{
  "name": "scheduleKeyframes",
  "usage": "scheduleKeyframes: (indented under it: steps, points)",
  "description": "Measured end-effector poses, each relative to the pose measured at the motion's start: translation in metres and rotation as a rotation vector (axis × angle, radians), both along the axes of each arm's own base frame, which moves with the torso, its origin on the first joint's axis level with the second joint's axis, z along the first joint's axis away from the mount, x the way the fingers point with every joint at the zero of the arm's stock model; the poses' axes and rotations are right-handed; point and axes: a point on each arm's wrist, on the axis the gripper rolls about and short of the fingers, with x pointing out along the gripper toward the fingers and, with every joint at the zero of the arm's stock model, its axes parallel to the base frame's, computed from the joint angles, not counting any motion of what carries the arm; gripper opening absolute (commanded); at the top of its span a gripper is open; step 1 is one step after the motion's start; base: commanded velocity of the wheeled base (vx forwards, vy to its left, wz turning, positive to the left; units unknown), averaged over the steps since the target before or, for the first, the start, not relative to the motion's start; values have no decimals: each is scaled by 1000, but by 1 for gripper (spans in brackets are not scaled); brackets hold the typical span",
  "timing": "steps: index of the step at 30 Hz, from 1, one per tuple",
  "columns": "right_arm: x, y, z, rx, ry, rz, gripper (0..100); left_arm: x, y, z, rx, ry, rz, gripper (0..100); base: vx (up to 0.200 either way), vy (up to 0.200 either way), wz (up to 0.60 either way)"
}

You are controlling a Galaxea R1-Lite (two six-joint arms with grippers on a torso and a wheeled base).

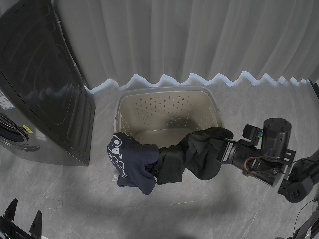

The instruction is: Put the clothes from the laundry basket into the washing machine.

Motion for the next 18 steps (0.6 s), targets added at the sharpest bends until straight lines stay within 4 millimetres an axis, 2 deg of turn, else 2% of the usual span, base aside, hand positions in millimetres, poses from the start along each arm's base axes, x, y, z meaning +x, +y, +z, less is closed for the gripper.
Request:
scheduleKeyframes:
  steps: [5,12,18]
  points:
    - [-28,-8,29,1,-121,79,0,0,0,0,1,0,0,100,0,0,0]
    - [-49,-19,63,-32,-383,209,0,0,0,0,10,0,-1,100,0,0,0]
    - [-58,-25,78,-32,-483,230,0,0,0,0,15,0,-3,100,-200,0,0]
